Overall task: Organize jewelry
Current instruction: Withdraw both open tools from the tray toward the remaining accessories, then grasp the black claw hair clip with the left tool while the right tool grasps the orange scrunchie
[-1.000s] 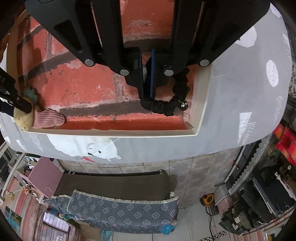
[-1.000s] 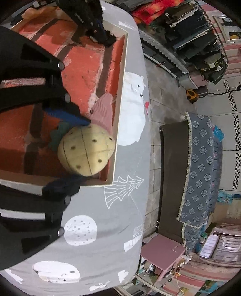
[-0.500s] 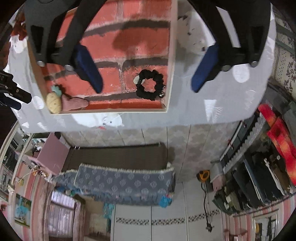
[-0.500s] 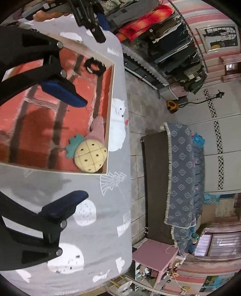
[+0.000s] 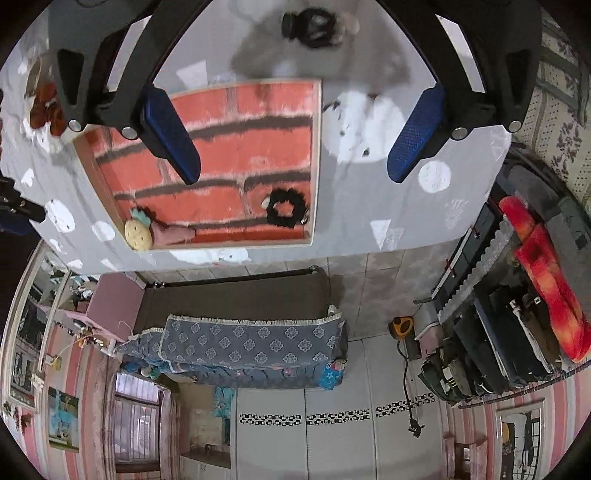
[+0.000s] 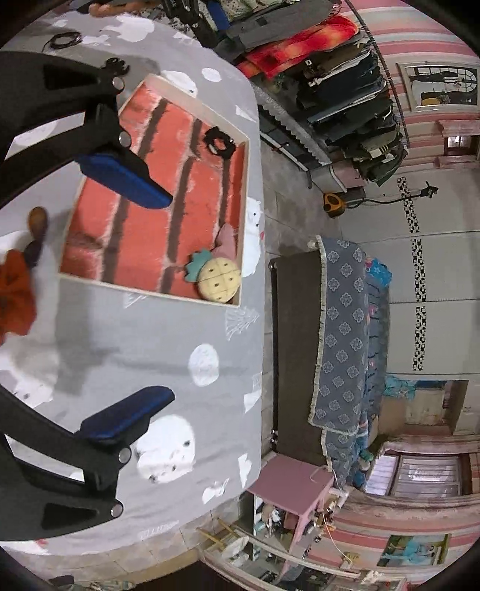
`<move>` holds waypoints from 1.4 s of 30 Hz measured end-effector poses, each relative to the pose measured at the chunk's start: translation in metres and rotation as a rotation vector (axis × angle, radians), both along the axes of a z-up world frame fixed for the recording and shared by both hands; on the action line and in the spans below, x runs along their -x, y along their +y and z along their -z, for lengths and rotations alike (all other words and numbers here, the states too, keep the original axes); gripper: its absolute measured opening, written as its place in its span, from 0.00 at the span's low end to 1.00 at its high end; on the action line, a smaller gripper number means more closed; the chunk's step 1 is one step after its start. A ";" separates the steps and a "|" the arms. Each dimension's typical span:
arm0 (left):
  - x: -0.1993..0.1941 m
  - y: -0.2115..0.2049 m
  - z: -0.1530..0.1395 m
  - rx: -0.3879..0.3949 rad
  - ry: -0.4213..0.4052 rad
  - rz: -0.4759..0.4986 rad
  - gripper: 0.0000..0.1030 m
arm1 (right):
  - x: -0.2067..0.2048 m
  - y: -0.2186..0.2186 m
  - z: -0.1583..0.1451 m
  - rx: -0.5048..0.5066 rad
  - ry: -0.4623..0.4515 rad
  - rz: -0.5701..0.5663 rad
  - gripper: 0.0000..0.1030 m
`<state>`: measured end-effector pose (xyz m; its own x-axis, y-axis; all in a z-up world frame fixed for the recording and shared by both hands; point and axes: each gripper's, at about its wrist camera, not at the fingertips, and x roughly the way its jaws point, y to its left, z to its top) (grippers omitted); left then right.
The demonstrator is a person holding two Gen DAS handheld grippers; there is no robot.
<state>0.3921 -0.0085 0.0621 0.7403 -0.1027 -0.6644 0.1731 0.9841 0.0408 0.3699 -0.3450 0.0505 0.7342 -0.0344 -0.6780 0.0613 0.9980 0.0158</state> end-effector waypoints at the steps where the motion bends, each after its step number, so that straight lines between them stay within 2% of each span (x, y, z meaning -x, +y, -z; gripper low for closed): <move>1: 0.005 0.002 0.000 0.001 -0.001 0.000 0.95 | 0.006 0.000 0.000 0.008 -0.005 0.003 0.96; 11: 0.058 0.031 -0.002 0.079 0.000 -0.013 0.95 | 0.059 -0.004 0.008 0.037 -0.045 0.045 0.96; 20: 0.084 0.047 0.006 0.074 -0.007 -0.043 0.95 | 0.089 -0.009 0.017 0.039 -0.059 0.101 0.96; 23: 0.091 0.049 0.012 0.069 -0.011 -0.057 0.95 | 0.096 -0.008 0.024 0.041 -0.063 0.089 0.96; 29: 0.098 0.047 0.028 0.076 -0.001 -0.061 0.95 | 0.111 -0.010 0.047 0.027 -0.068 0.068 0.96; 34: 0.094 0.046 0.045 0.110 0.027 -0.060 0.95 | 0.112 -0.013 0.060 0.010 -0.062 0.095 0.96; 37: 0.089 0.041 0.053 0.105 0.035 -0.066 0.95 | 0.106 -0.013 0.065 -0.005 -0.052 0.099 0.96; 42: 0.083 0.030 0.060 0.093 0.032 -0.054 0.95 | 0.098 -0.005 0.071 0.050 -0.023 0.088 0.96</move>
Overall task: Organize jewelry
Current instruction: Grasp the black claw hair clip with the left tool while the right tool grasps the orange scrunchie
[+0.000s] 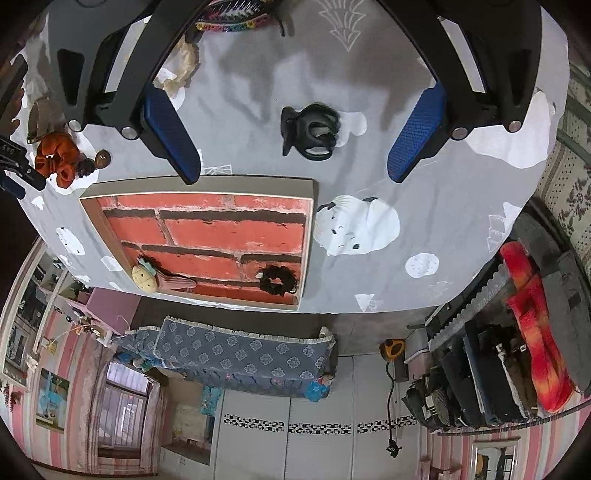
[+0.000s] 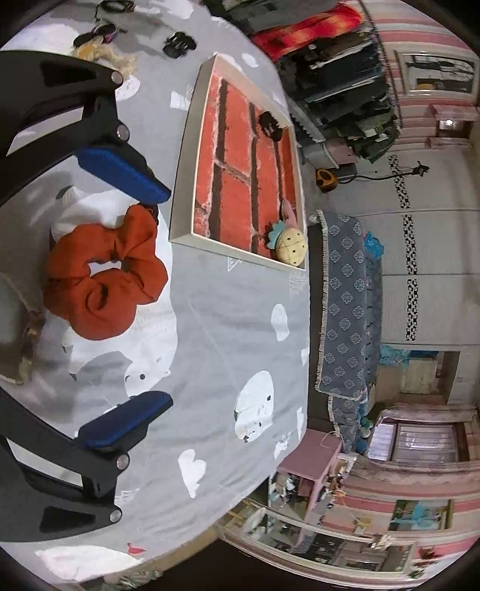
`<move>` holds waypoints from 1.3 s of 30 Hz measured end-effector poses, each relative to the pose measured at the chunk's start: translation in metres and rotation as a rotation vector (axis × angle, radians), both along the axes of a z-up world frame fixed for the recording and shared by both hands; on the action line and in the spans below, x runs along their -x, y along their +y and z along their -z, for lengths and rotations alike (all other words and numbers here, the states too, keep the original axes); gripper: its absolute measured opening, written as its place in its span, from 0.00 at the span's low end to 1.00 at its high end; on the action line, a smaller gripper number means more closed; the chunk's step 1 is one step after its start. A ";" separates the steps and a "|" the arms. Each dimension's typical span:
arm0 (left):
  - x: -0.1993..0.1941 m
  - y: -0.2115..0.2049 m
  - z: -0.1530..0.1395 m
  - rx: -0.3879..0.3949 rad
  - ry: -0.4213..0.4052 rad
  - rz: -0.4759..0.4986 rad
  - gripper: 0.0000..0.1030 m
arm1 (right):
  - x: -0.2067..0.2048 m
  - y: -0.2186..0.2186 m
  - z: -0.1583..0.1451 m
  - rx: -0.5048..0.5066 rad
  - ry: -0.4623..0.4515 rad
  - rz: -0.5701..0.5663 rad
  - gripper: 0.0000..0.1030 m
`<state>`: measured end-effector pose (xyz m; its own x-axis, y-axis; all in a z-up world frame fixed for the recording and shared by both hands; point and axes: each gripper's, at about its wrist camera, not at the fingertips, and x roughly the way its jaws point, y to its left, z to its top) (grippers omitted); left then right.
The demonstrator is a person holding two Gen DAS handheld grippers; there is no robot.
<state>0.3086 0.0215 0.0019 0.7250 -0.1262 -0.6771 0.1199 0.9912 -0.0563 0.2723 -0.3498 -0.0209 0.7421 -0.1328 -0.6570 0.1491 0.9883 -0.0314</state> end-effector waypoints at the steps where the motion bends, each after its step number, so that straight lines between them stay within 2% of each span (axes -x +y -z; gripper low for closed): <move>1: -0.001 -0.002 0.002 -0.004 -0.001 0.003 0.95 | -0.001 0.001 0.003 0.014 0.012 0.003 0.96; 6: -0.006 -0.007 0.016 -0.041 0.006 -0.003 0.95 | 0.002 -0.003 0.012 0.067 0.026 0.040 0.96; 8: -0.010 -0.005 0.023 -0.032 0.024 -0.007 0.95 | 0.002 -0.005 0.014 0.075 0.026 0.051 0.96; 18: -0.022 0.006 0.051 -0.007 0.087 -0.001 0.95 | 0.002 -0.011 0.023 0.067 0.031 0.066 0.96; 23: -0.021 0.004 0.053 -0.030 0.076 0.004 0.95 | 0.003 -0.014 0.025 0.050 0.035 0.073 0.96; 29: -0.026 -0.001 0.062 -0.048 0.106 0.010 0.95 | 0.000 -0.012 0.034 0.067 0.070 0.070 0.94; 31: -0.027 -0.001 0.063 -0.044 0.114 0.012 0.95 | -0.001 -0.012 0.036 0.062 0.081 0.069 0.84; 39: -0.030 -0.003 0.070 -0.052 0.133 0.012 0.94 | -0.005 -0.007 0.045 0.041 0.114 0.040 0.60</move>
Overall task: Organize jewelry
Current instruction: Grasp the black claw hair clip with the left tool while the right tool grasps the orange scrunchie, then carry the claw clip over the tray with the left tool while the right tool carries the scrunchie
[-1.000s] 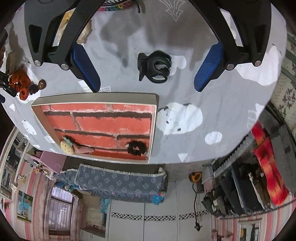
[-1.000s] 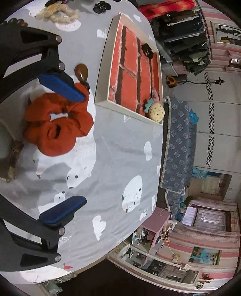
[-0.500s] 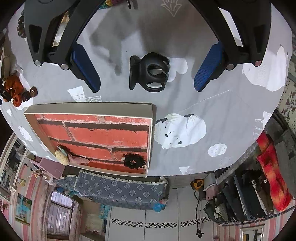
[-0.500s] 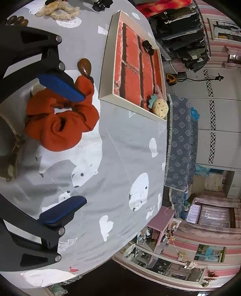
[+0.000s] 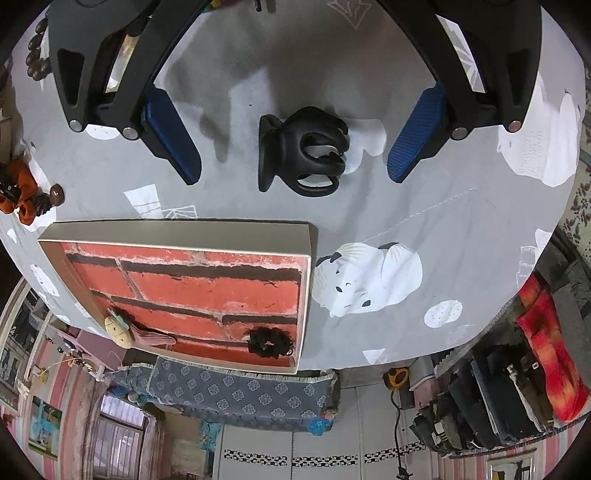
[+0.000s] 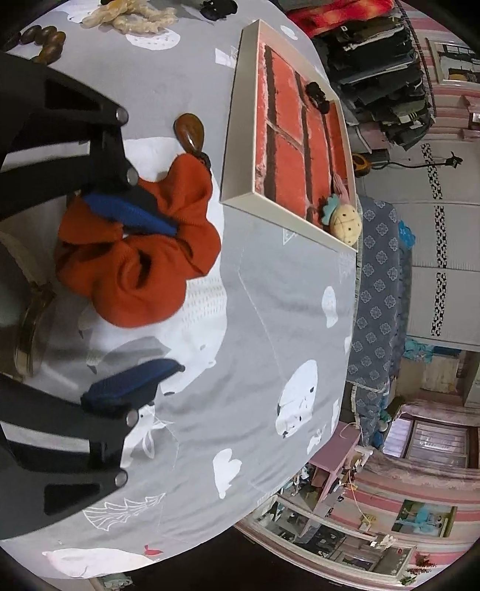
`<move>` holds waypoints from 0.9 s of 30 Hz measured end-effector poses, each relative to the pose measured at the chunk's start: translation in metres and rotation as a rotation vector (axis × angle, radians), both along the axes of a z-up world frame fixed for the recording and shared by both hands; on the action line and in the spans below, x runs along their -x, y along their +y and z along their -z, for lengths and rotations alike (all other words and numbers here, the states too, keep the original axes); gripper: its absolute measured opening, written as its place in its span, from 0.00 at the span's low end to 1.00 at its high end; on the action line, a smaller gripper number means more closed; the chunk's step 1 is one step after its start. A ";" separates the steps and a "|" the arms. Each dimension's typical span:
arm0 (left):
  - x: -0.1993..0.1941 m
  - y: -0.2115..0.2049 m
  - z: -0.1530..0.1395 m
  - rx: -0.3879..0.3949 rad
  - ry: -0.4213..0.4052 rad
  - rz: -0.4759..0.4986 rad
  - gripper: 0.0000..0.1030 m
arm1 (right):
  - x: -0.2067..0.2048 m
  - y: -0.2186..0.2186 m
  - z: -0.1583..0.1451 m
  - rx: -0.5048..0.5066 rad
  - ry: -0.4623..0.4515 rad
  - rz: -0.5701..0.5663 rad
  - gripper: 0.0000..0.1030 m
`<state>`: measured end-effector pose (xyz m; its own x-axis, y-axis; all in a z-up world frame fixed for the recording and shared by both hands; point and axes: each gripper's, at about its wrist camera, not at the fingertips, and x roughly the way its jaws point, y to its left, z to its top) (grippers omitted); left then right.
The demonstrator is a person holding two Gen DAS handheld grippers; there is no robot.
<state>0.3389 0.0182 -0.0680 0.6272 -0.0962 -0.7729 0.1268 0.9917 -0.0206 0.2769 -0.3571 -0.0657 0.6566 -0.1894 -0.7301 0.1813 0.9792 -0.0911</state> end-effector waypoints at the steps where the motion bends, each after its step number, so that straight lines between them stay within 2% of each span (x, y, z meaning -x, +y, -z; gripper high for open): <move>1: -0.001 0.000 0.001 0.002 0.004 0.000 0.93 | -0.001 0.000 0.001 -0.003 0.005 -0.004 0.56; 4: -0.003 0.001 0.005 -0.001 0.020 -0.005 0.91 | -0.002 0.001 0.004 -0.008 0.017 -0.009 0.50; 19: -0.009 0.005 0.016 0.007 0.064 -0.016 0.51 | -0.003 0.004 0.007 -0.034 0.017 -0.028 0.35; 23: -0.009 0.008 0.015 0.023 0.060 -0.016 0.46 | -0.003 0.004 0.006 -0.042 0.011 -0.030 0.33; 27: -0.008 0.008 0.015 0.023 0.057 -0.015 0.46 | -0.002 0.003 0.006 -0.044 0.007 -0.033 0.31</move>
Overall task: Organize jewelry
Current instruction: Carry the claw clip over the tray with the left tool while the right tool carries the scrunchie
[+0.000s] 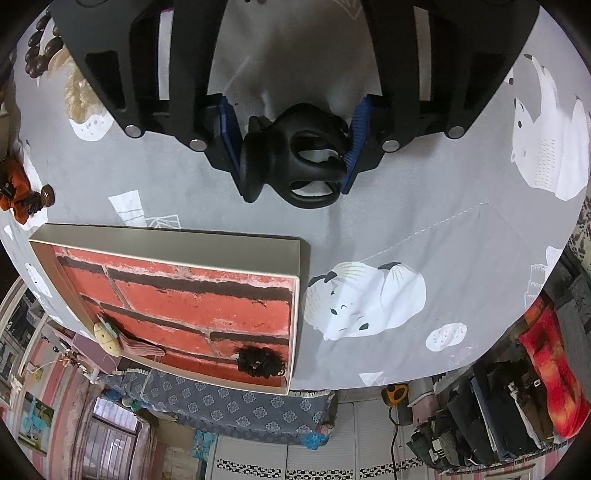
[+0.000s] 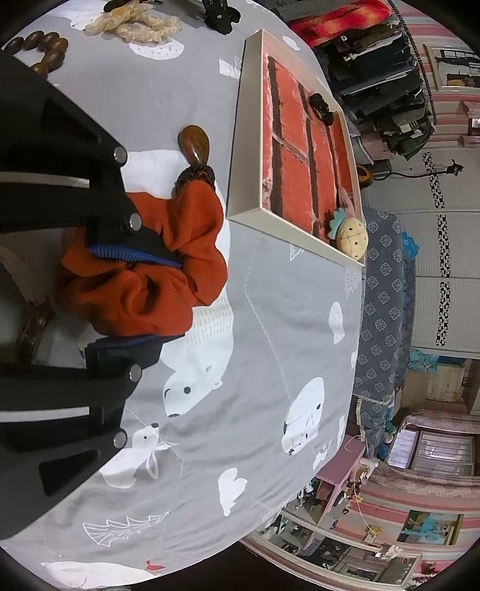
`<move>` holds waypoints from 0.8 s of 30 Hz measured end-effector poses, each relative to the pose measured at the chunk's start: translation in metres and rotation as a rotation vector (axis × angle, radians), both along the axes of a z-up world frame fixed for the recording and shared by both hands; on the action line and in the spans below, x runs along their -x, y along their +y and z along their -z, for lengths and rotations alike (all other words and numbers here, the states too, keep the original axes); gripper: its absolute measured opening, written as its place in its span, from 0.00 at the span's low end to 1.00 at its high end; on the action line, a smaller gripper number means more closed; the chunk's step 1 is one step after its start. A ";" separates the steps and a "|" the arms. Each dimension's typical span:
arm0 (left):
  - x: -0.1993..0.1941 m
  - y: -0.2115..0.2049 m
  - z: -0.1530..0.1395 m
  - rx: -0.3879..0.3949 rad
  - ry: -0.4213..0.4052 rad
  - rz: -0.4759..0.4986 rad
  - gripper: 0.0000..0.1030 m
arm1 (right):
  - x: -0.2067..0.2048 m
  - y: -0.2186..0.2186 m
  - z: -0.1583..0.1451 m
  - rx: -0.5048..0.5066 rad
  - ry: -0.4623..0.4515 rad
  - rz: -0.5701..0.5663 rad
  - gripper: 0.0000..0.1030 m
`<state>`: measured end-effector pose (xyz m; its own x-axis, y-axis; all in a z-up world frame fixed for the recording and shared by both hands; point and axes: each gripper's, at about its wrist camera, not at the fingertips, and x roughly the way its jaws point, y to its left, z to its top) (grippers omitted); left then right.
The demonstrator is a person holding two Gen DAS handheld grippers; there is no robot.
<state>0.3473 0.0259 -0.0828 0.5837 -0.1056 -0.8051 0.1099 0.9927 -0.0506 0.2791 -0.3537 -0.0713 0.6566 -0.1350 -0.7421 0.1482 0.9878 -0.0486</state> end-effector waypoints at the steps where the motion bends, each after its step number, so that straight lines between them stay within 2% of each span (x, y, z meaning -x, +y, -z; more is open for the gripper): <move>1: 0.000 0.000 0.000 0.000 0.000 0.000 0.46 | 0.000 0.000 0.000 -0.001 -0.001 0.000 0.31; 24: 0.003 0.004 -0.003 0.033 -0.013 -0.002 0.45 | 0.001 -0.003 -0.001 -0.020 -0.009 0.002 0.30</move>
